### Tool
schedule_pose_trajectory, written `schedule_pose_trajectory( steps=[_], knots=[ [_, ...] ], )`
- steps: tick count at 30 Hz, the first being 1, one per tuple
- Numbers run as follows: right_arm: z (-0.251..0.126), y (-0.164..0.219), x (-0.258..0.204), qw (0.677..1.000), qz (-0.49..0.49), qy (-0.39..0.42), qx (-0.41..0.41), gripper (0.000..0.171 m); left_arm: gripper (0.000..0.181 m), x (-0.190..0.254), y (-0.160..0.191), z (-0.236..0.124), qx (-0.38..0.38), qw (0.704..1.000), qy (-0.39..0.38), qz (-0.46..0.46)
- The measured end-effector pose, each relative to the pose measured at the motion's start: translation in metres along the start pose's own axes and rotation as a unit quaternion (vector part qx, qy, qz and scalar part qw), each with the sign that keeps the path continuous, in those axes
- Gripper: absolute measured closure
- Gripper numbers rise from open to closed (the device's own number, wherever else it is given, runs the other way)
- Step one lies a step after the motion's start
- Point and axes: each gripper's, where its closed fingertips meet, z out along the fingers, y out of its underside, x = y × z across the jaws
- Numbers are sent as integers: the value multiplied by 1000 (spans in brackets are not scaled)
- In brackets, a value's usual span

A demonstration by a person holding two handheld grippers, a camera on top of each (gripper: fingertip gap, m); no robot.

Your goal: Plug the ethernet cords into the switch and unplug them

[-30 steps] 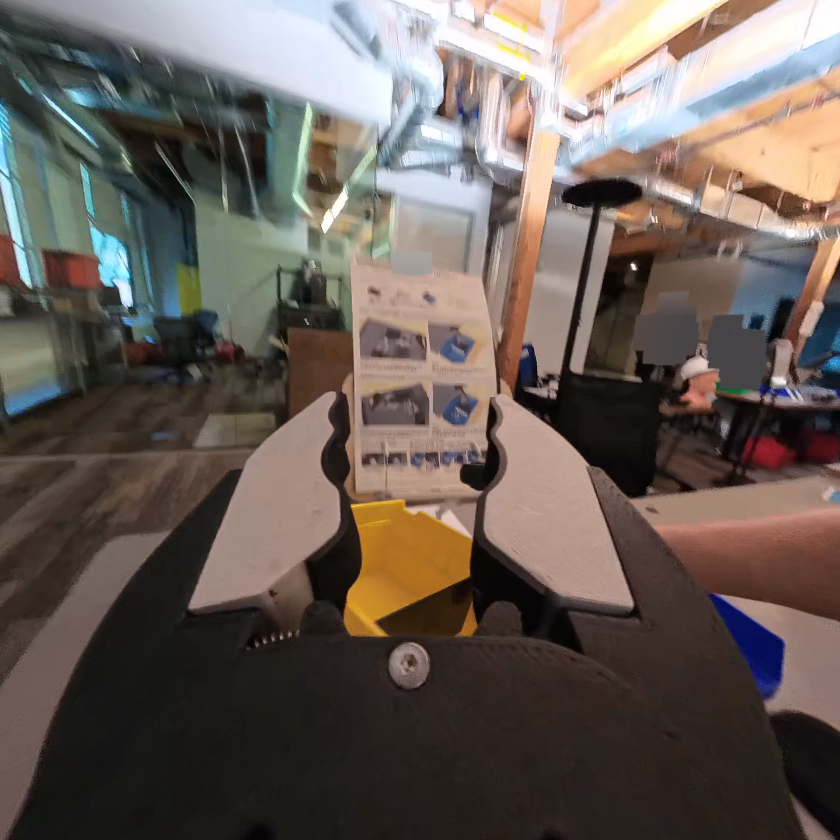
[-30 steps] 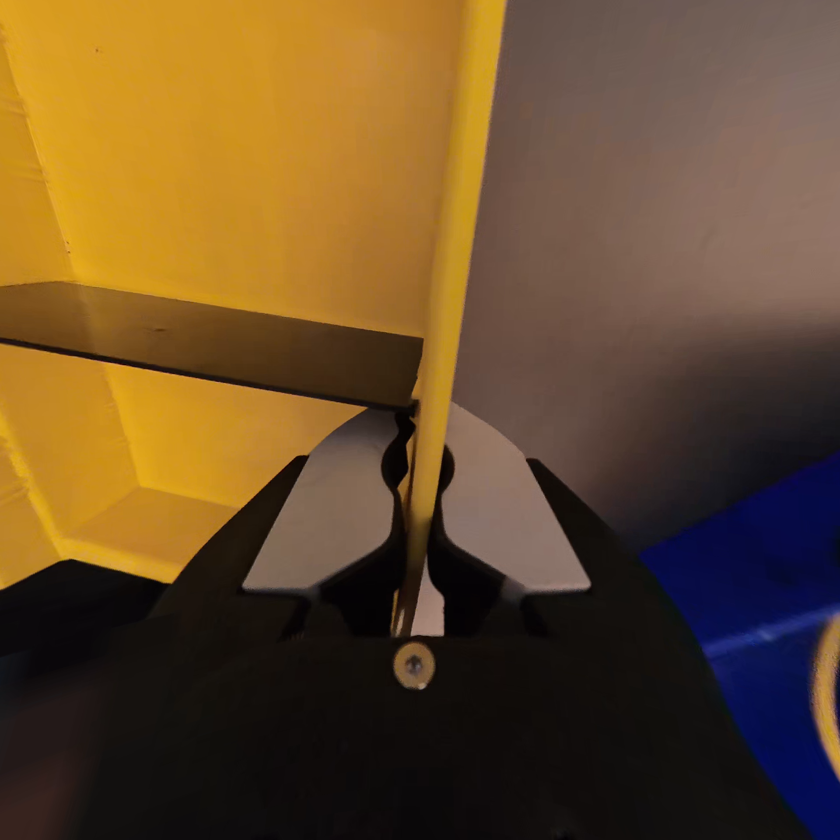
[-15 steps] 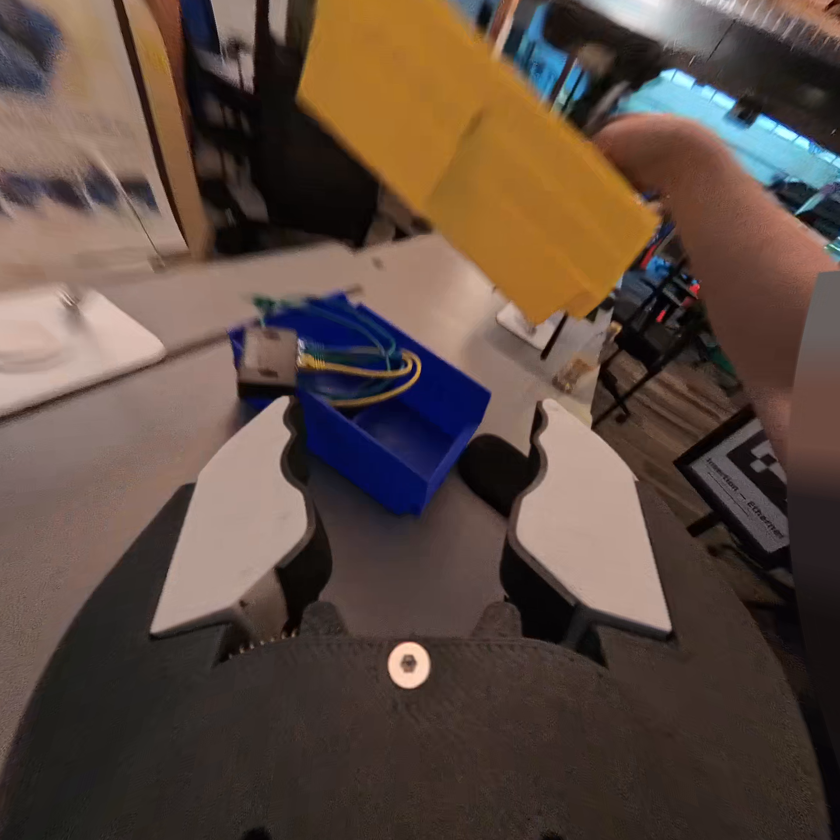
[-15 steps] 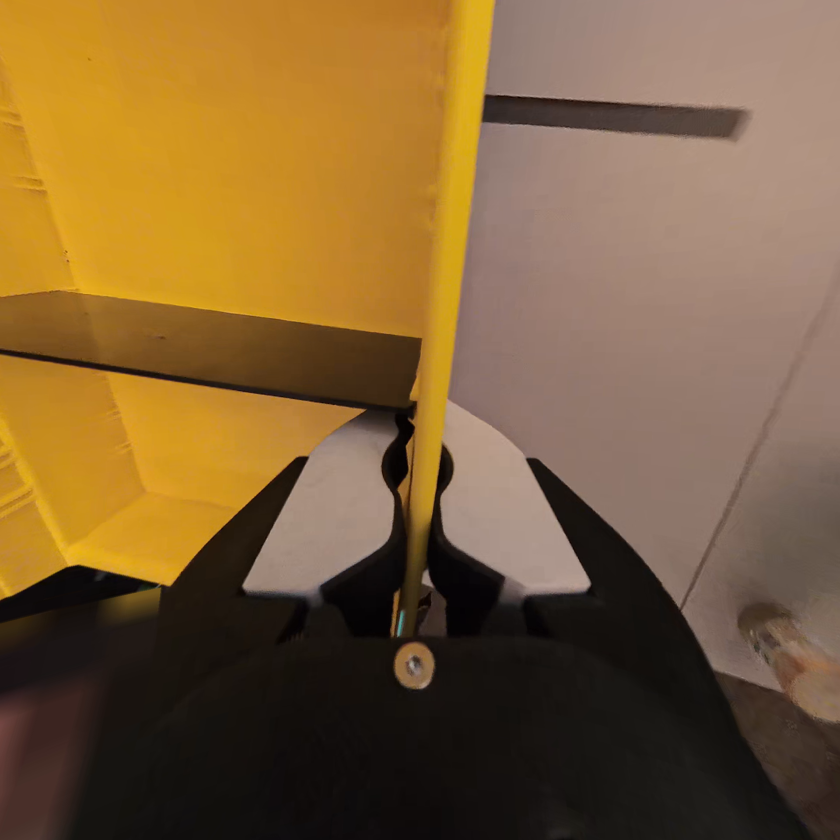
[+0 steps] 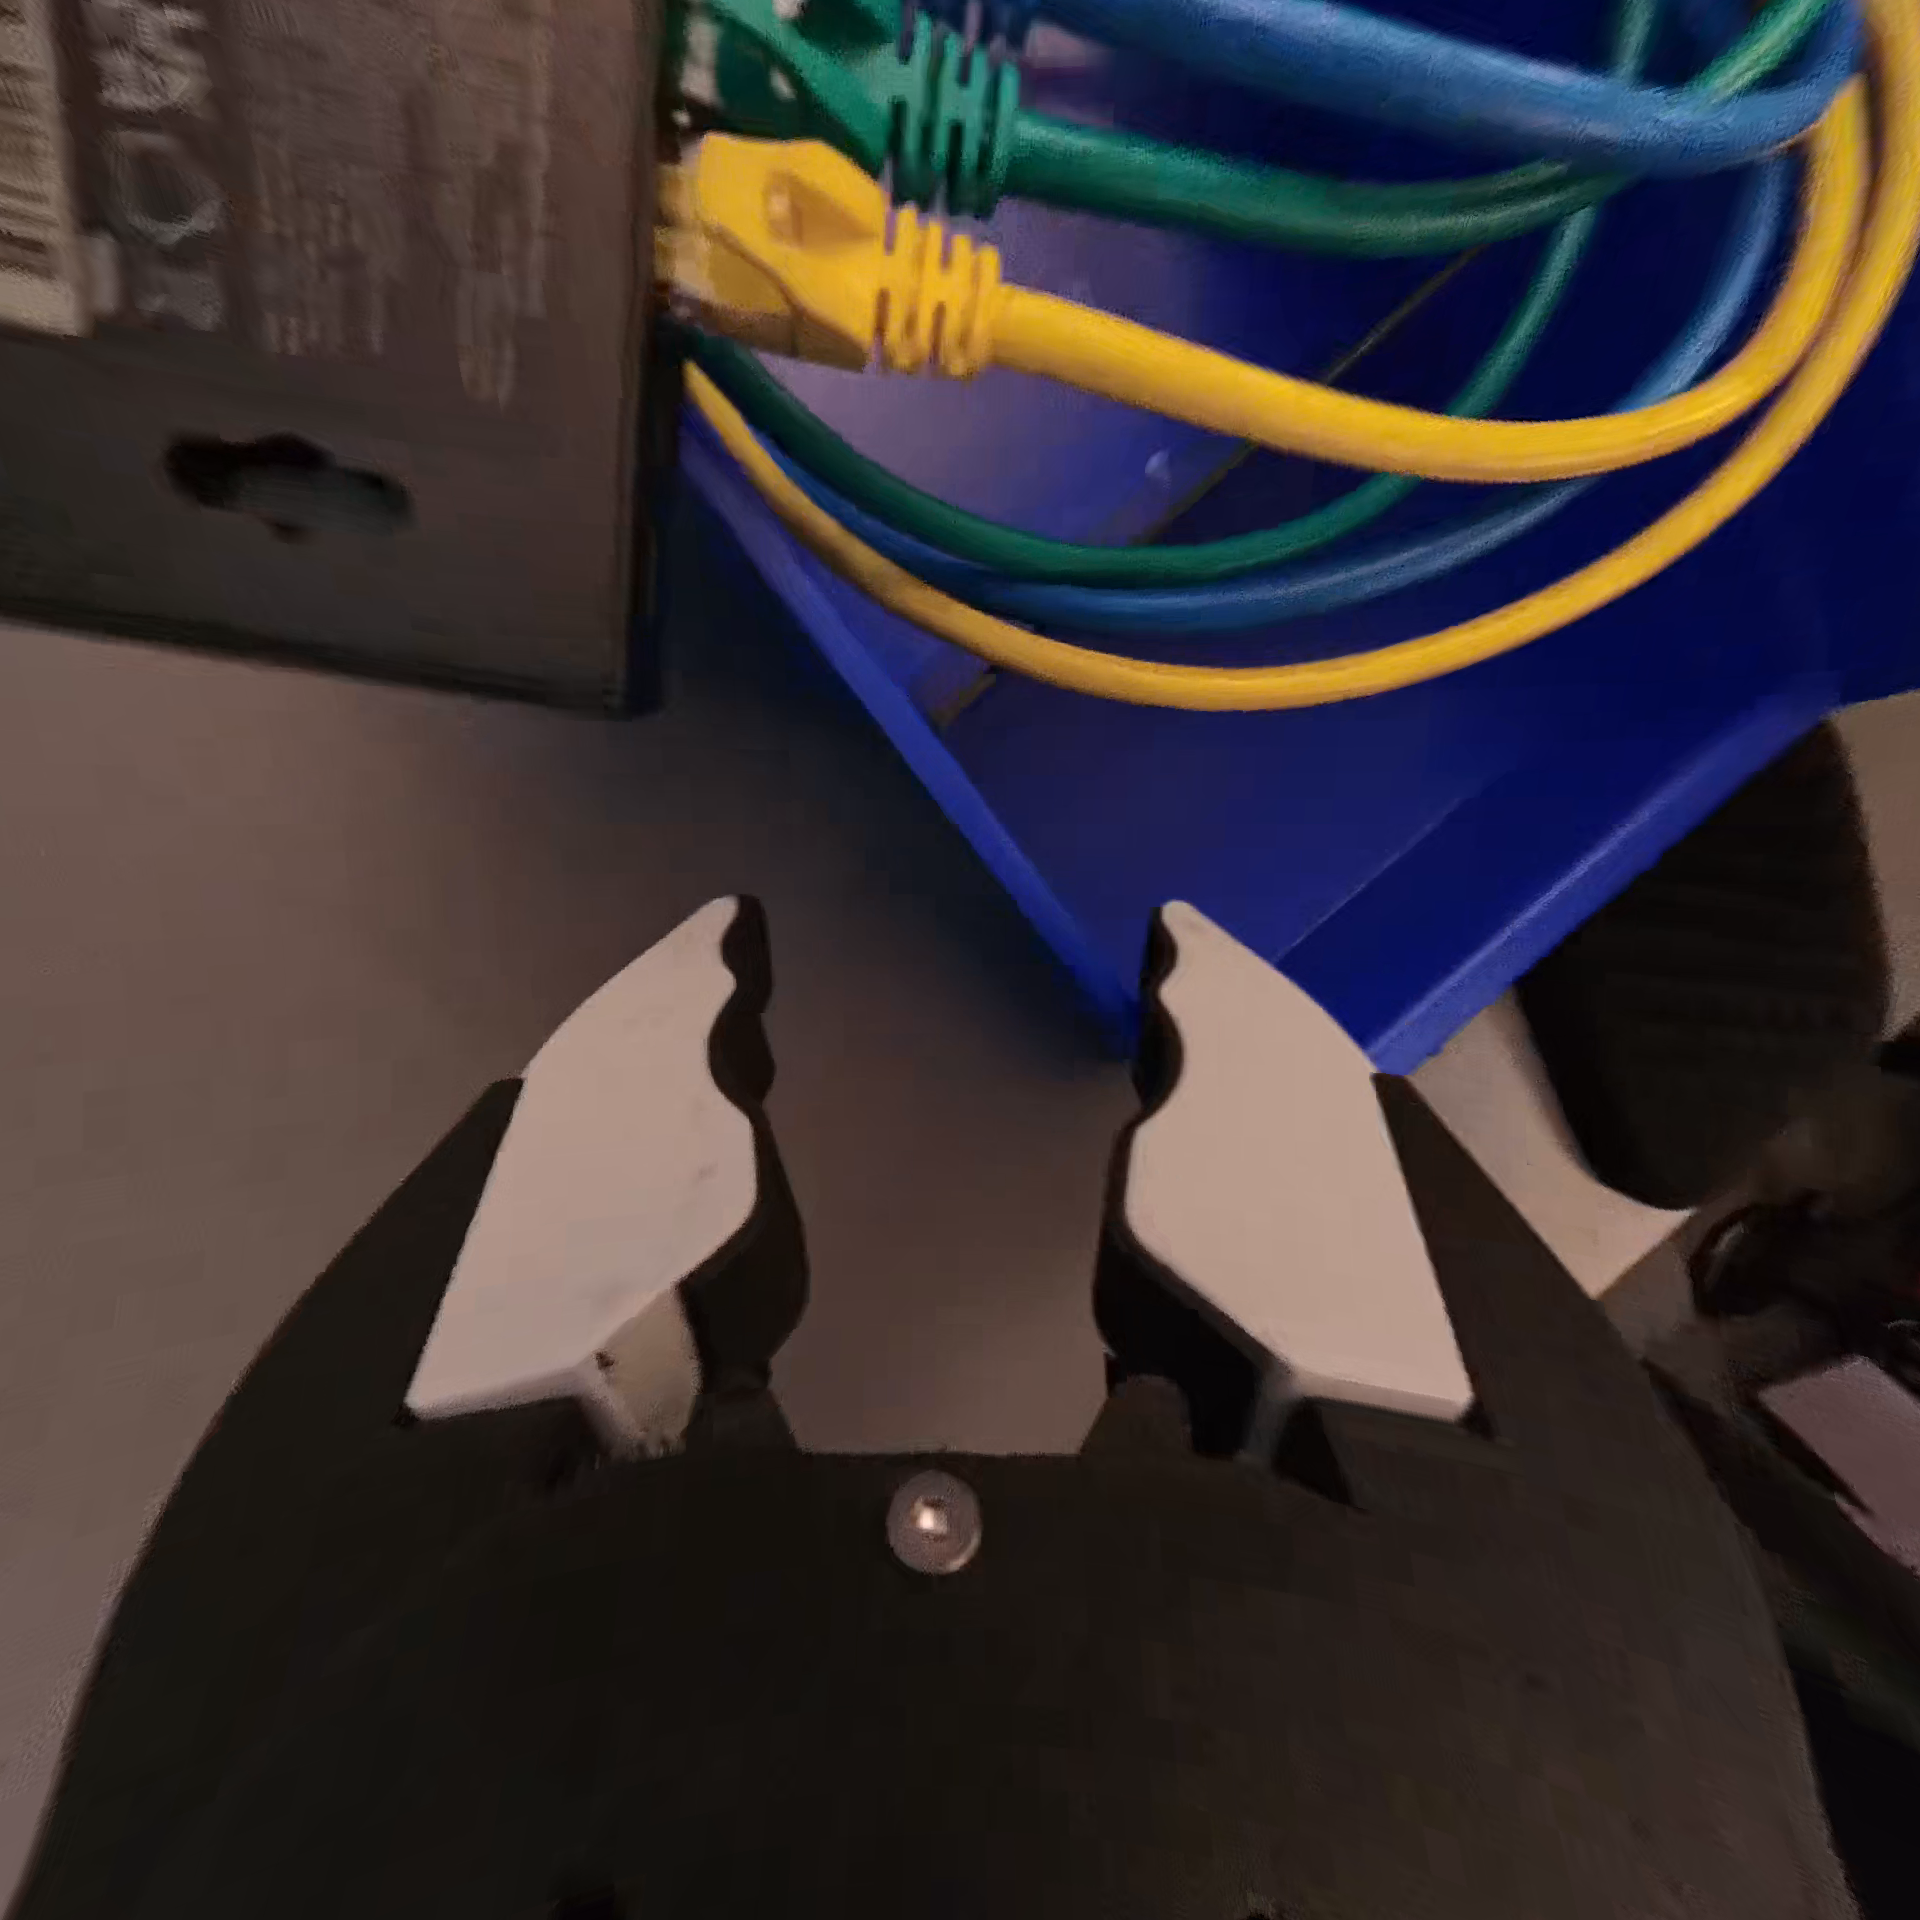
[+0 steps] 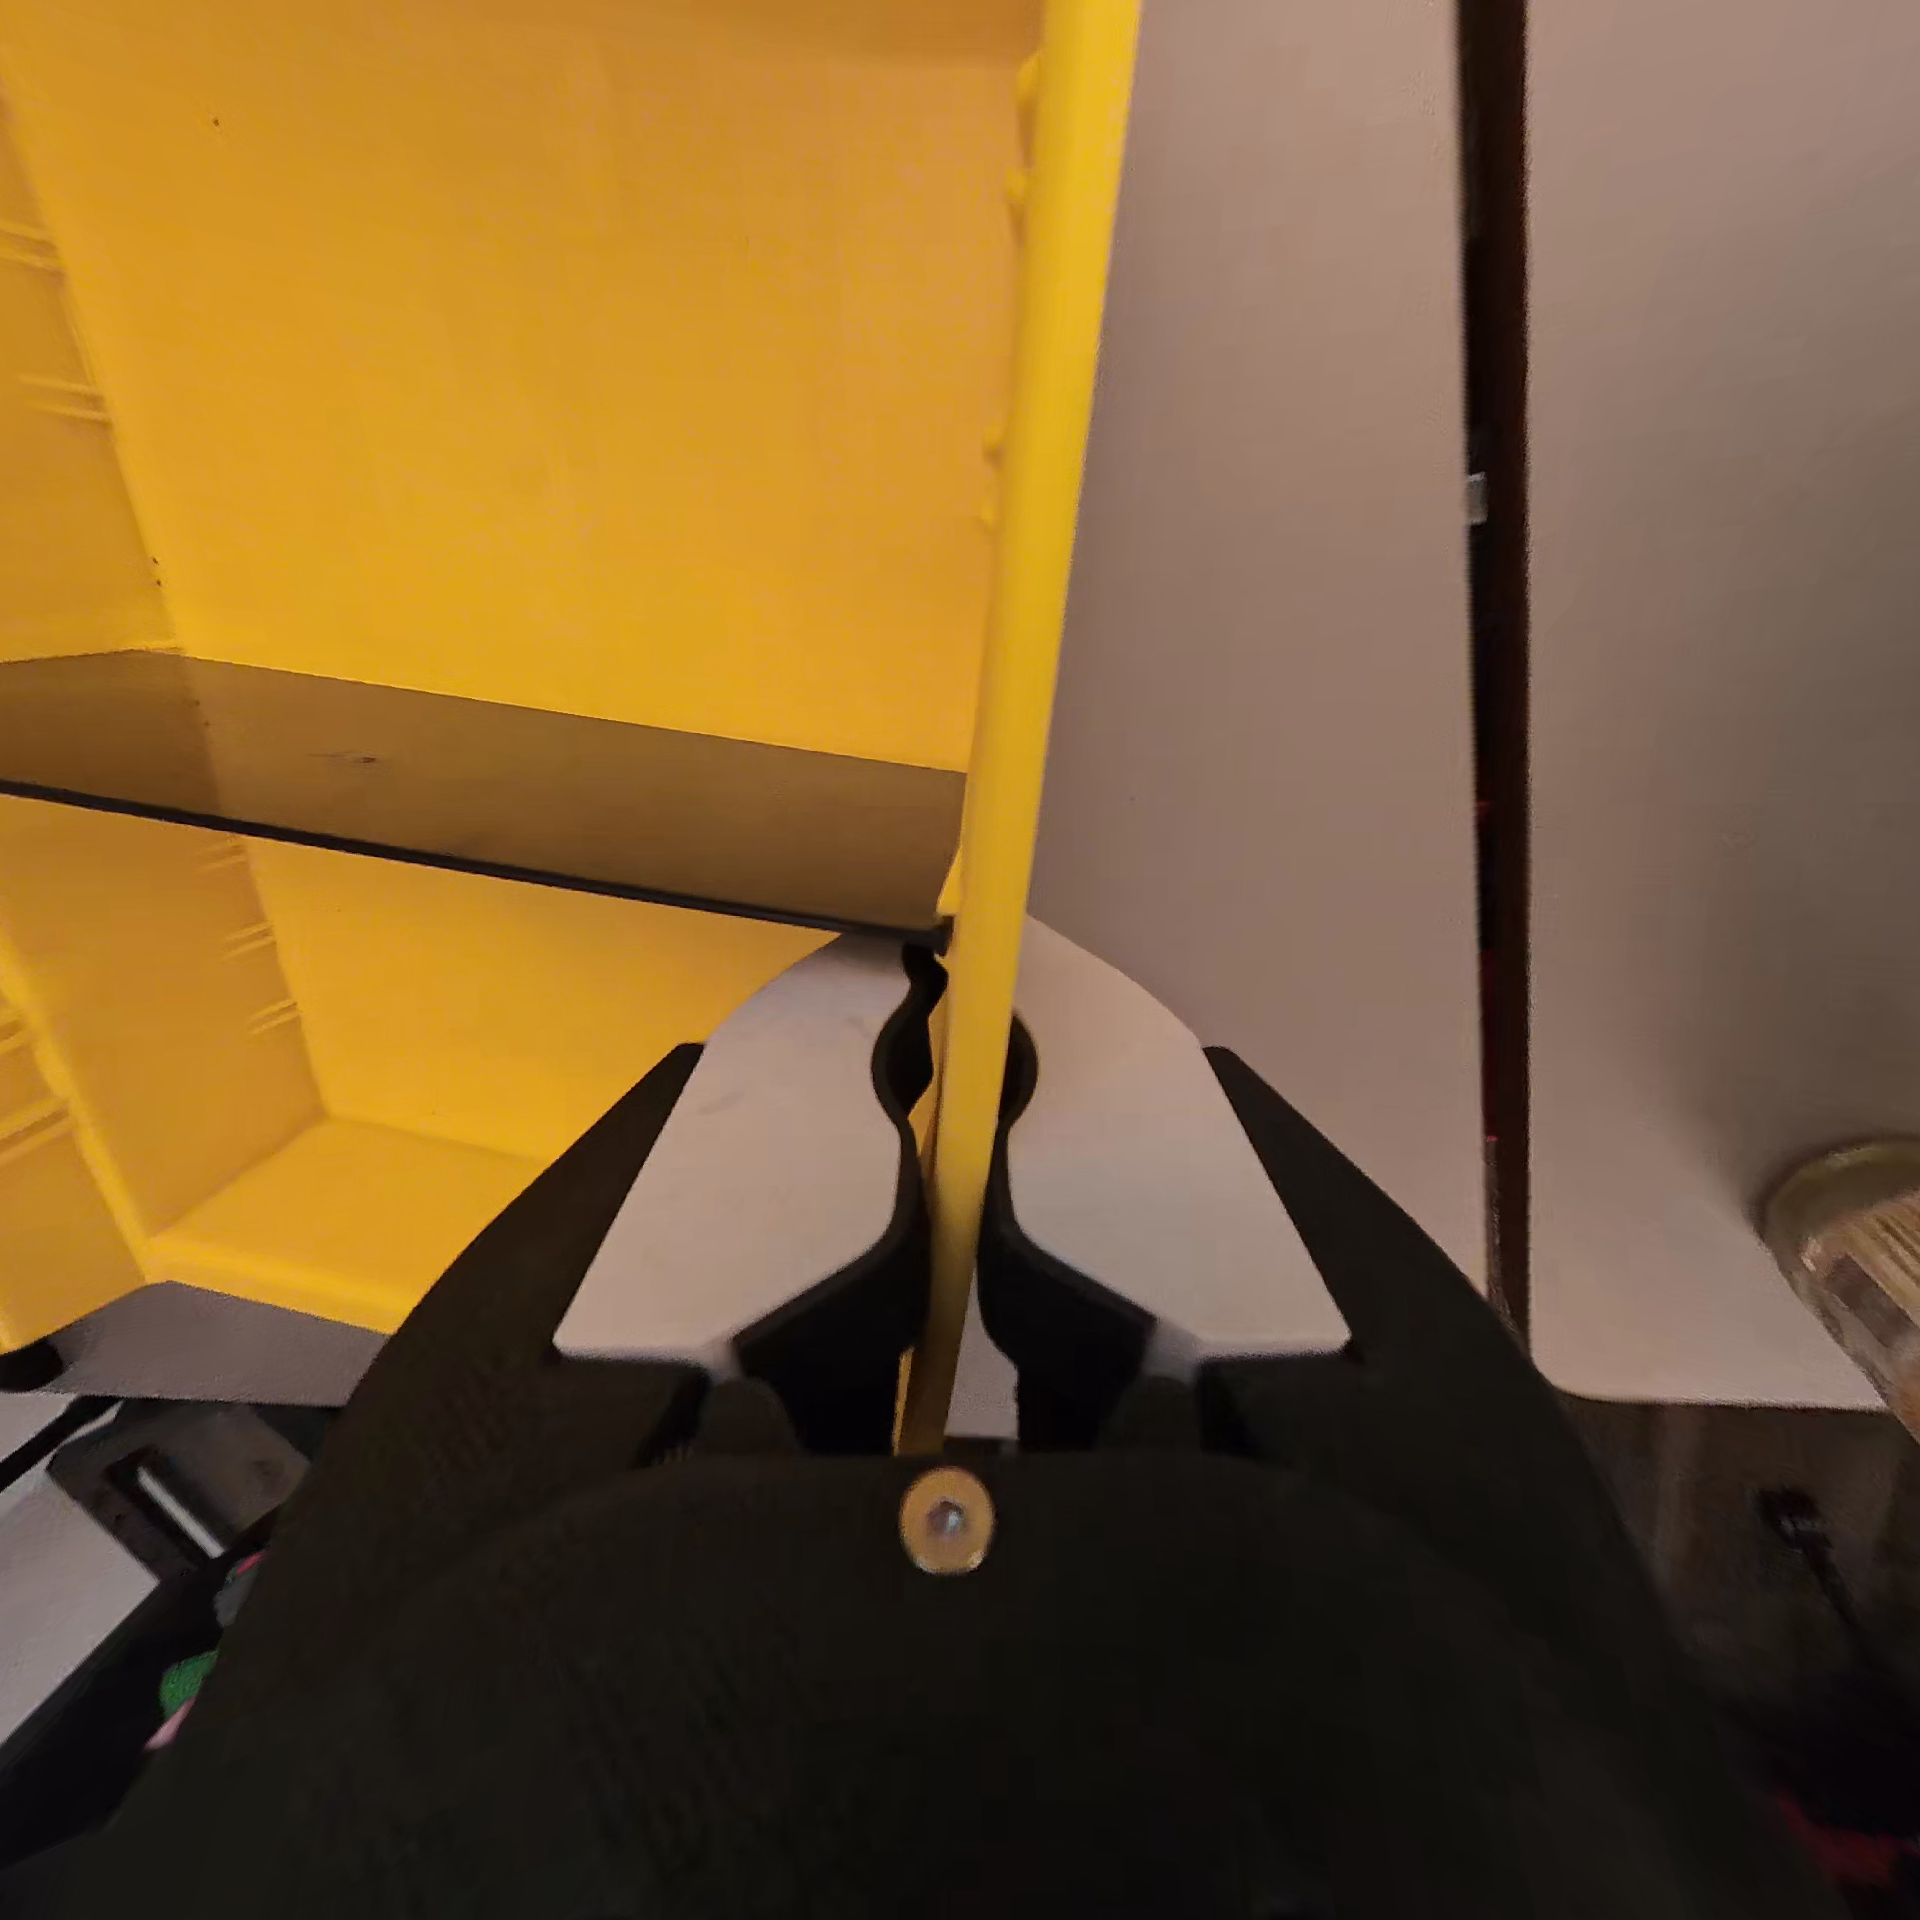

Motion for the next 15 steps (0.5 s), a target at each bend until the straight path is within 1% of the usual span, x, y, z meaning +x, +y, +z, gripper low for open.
schedule_pose_trajectory(
  steps=[2,3,5,6,8,11,12,15],
  knots=[
    [15,-1,-5,1000,-9,-10,-5,165,126,9,2,5,-39,999,2,-11],
    [21,-2,-8,1000,-16,-13,-8,165,141,14,3,6,-58,998,7,-14],
    [29,-4,-16,999,-31,-7,-11,165,149,12,3,6,-84,996,-11,-17],
    [33,-5,-20,999,-41,-2,-12,165,161,11,4,5,-100,995,-15,-17],
    [39,-5,-30,998,-61,13,-16,165,168,-1,5,1,-120,992,-37,-25],
    [51,-1,-49,995,-93,26,-24,165,172,-34,8,-8,-125,989,-76,-29],
    [55,1,-56,994,-102,25,-28,166,174,-47,9,-12,-122,989,-78,-42],
    [69,5,-78,992,-120,10,-33,165,177,-87,17,-26,-96,990,-50,-95]
  ],
)
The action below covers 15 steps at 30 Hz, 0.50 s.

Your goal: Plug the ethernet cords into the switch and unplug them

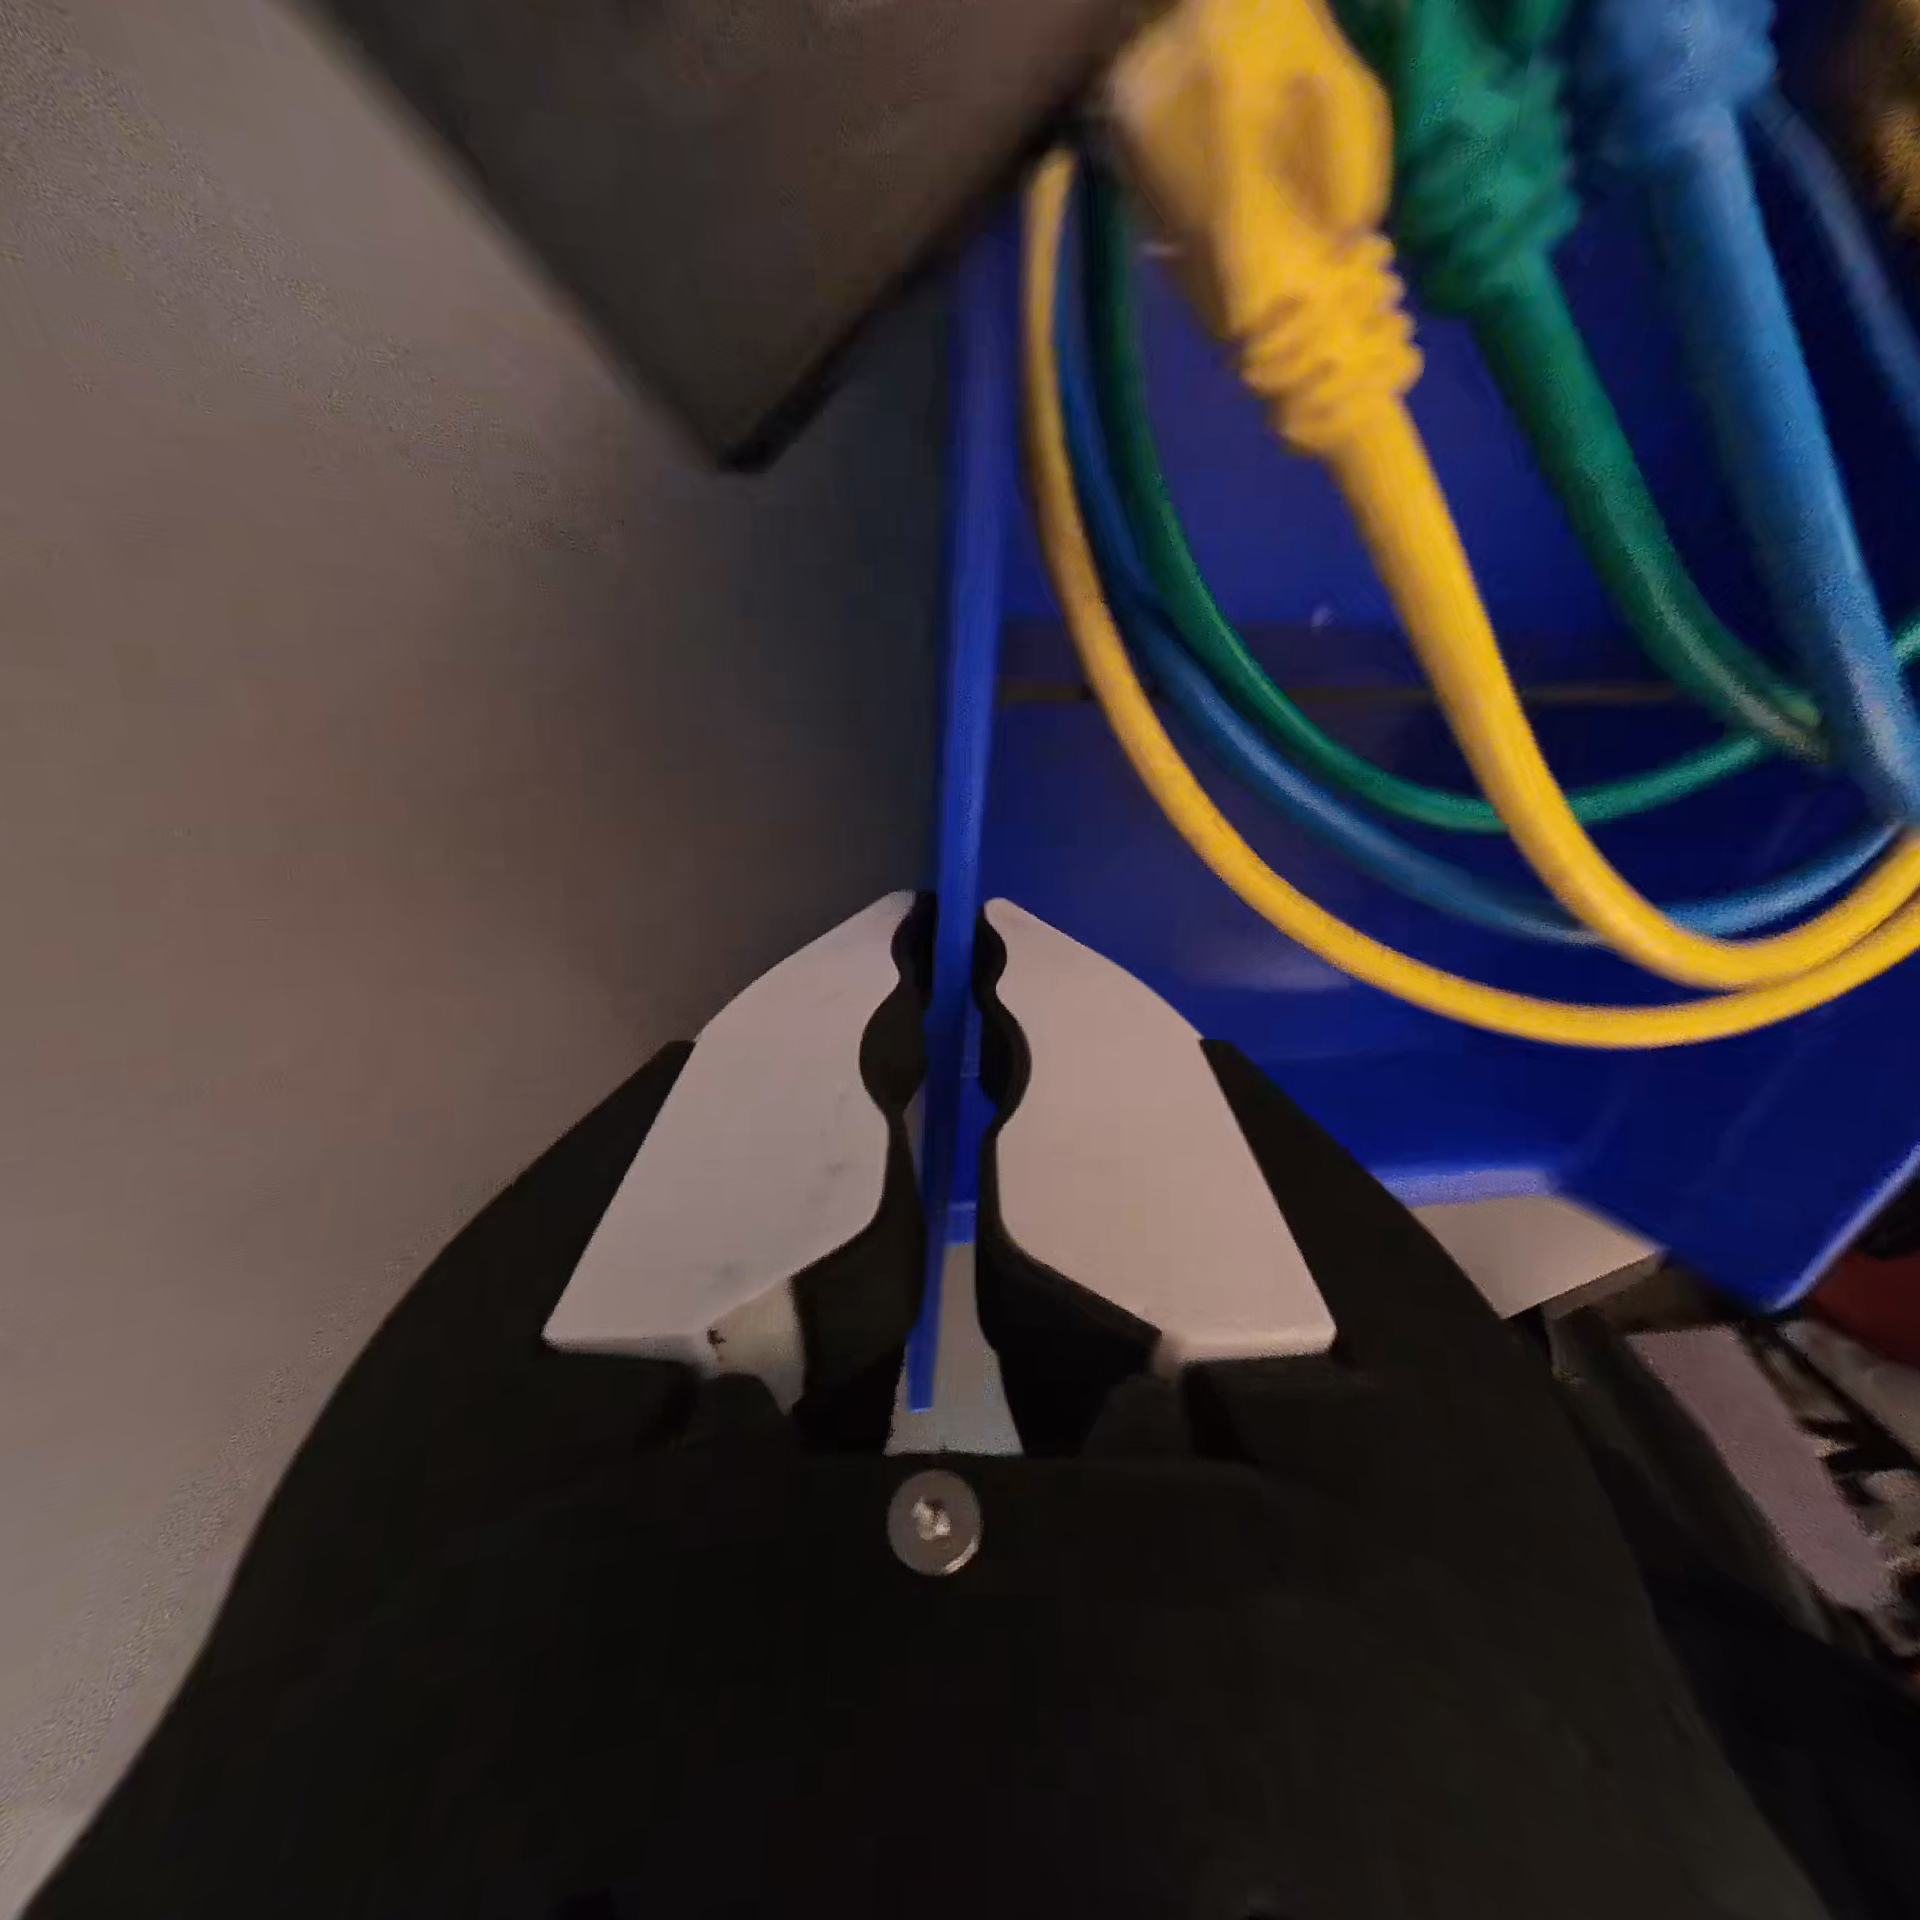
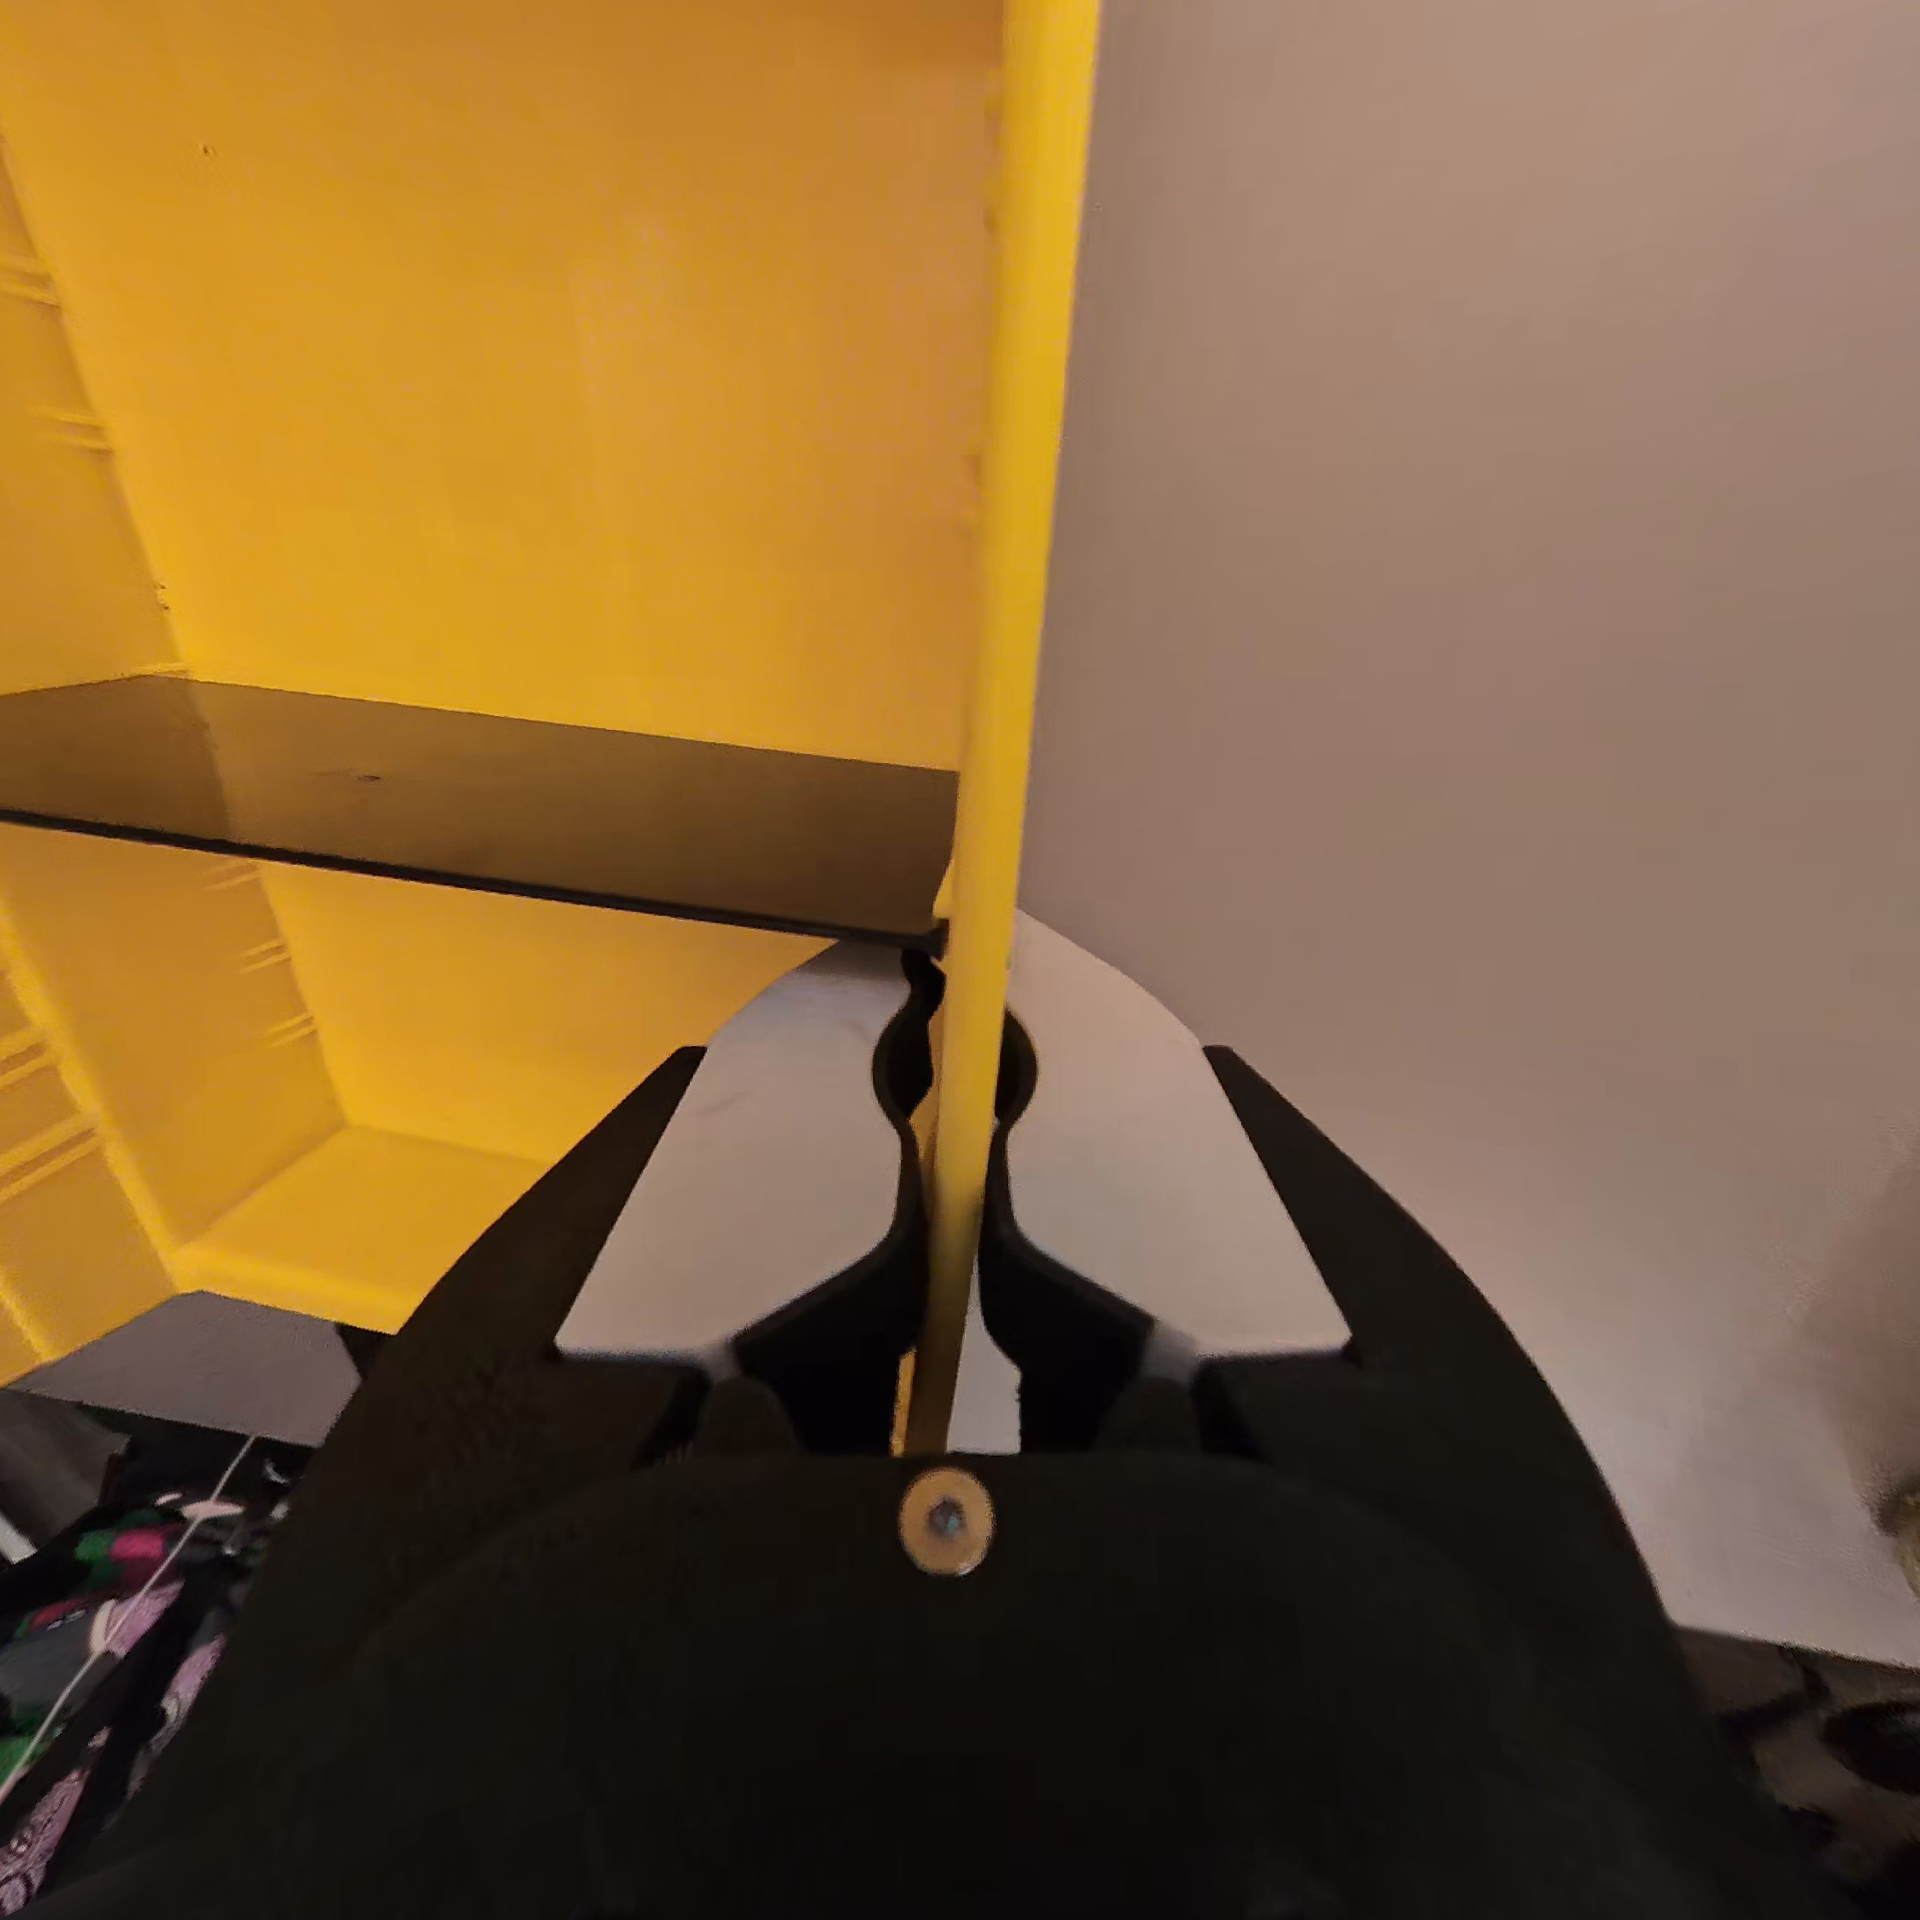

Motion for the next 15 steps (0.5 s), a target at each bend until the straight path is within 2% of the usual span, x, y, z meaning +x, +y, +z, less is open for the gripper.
schedule_pose_trajectory(
  steps=[4,8,15],
  knots=[
    [9,-9,-22,1000,-10,-5,14,165,176,-68,18,-13,29,999,12,-20],
    [9,-13,-24,1000,-6,5,8,165,177,-133,45,-27,69,995,11,-64],
    [8,-20,-13,1000,3,10,7,165,176,-220,112,-46,54,993,-26,-99]
  ],
)
